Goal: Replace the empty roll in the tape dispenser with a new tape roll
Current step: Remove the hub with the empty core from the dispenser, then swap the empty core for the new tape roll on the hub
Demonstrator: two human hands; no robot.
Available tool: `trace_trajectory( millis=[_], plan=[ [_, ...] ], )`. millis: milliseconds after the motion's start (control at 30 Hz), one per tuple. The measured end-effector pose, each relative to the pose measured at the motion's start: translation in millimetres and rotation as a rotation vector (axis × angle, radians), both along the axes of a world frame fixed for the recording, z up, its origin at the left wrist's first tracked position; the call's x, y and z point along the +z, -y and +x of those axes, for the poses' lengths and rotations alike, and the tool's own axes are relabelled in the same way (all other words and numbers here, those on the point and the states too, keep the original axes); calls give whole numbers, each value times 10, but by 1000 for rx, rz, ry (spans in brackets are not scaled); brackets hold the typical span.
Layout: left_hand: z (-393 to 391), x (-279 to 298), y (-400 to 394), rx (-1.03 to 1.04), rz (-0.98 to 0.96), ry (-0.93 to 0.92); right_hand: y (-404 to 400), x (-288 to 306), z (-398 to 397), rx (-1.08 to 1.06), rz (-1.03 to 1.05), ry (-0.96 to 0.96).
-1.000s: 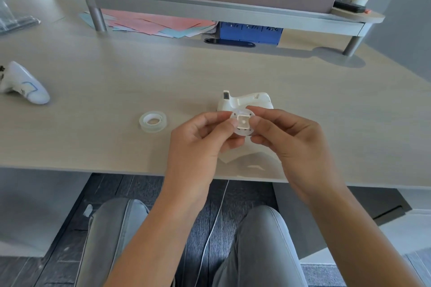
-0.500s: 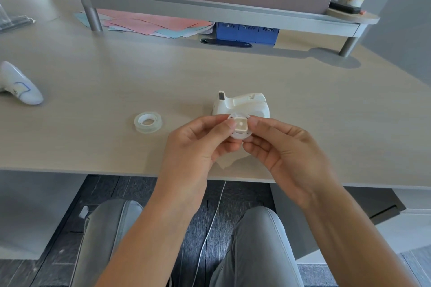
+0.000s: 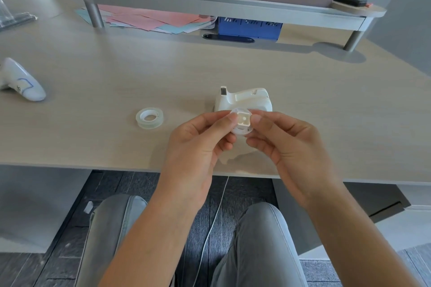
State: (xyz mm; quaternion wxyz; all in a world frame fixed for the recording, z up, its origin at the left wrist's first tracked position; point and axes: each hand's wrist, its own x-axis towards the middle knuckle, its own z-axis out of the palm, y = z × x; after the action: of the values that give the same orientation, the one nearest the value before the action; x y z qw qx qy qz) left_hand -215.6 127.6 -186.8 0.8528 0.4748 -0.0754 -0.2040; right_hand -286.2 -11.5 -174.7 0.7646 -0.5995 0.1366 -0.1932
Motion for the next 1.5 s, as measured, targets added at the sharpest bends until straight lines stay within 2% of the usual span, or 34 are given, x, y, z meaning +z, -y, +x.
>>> trace_trajectory(
  millis=[67,133,200,333,500,633,700,900,1000,1100,1233,1400,1433,1500],
  plan=[
    [0,-13,-10,52,41,21,3,-25,-21,-93,-291,59],
    [-2,-28,-19,97,92,64,-12,-55,-37,-87,-515,134],
    [-7,-40,-35,143,154,123,-28,-84,-39,-59,-636,146],
    [-27,-48,-116,215,271,225,-72,-84,5,-34,-746,89],
    [30,-69,-314,336,474,332,-213,-95,110,-4,-690,10],
    [87,-68,-475,436,839,492,-273,-120,254,-63,-613,-28],
    [100,-56,-515,440,952,558,-285,-140,350,-86,-602,-69],
    [177,-117,-538,476,1168,698,-334,-147,547,-75,-594,-98],
    [221,-156,-575,562,1166,762,-359,-181,543,-66,-619,-106],
    [345,-197,-654,641,1295,795,-367,-201,505,-65,-612,-109],
    [474,-204,-689,556,1446,753,-352,-206,486,-62,-587,-107],
    [470,-196,-648,553,1442,750,-353,-204,471,-61,-575,-96],
    [467,-211,-643,567,1384,766,-354,-199,460,-64,-572,-92],
    [434,-219,-627,582,1120,767,-353,-185,431,-82,-564,-73]
  ],
)
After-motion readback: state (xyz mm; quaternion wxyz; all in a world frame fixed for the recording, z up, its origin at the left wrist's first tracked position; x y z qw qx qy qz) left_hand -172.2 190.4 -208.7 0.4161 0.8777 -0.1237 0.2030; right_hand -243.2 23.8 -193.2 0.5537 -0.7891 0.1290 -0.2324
